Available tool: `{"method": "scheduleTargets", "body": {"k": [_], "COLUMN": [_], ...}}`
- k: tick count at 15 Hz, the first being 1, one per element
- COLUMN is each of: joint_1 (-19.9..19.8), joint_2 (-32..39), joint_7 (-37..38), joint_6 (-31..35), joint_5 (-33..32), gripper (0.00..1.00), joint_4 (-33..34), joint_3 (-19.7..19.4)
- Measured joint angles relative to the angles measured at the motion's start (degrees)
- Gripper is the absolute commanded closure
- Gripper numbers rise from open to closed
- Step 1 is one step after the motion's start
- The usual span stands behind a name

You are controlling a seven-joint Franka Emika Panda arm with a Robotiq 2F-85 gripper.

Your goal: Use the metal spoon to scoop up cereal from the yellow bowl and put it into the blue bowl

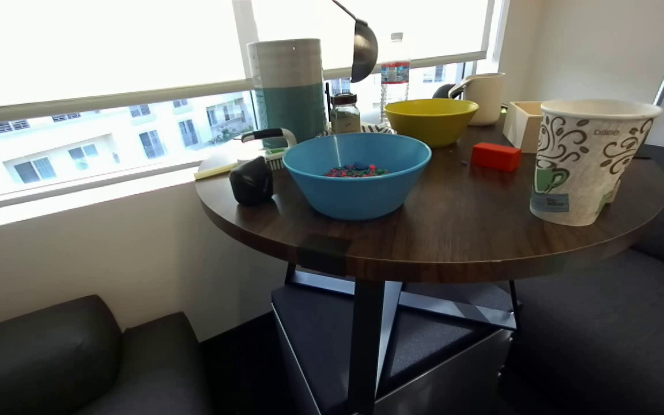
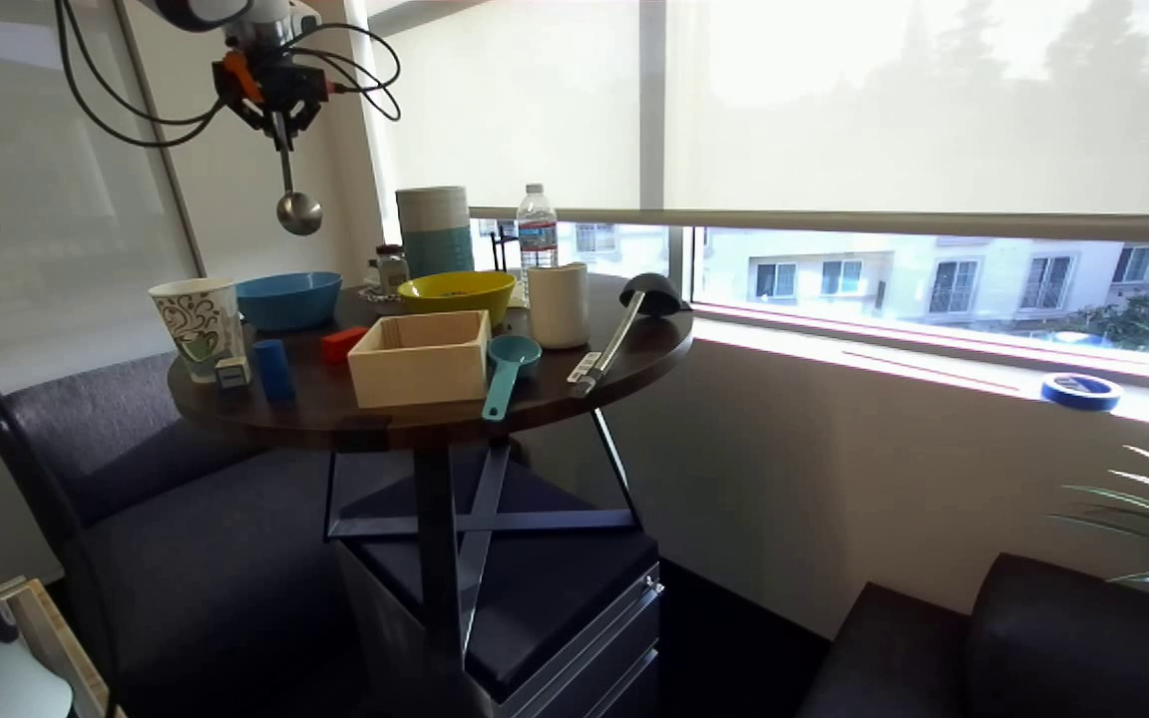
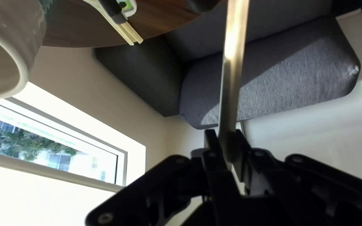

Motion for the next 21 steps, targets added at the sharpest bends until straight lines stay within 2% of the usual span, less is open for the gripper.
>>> {"method": "scheduleTargets", "body": {"k": [5, 13, 21], "joint_1": [-1.94, -5.48, -8.2], "joint_2": [-2.49, -8.1, -9.53], "joint_7": [-4.49, -3.62, 2.63], "joint_6": [3.6, 8.19, 16.91], "joint_5": [6.65, 6.76, 4.82], "gripper": [0.96, 0.96, 0.96], "joint_4": [-2.83, -10.54, -17.86], "joint_3": [-1.45, -3.55, -5.53]}}
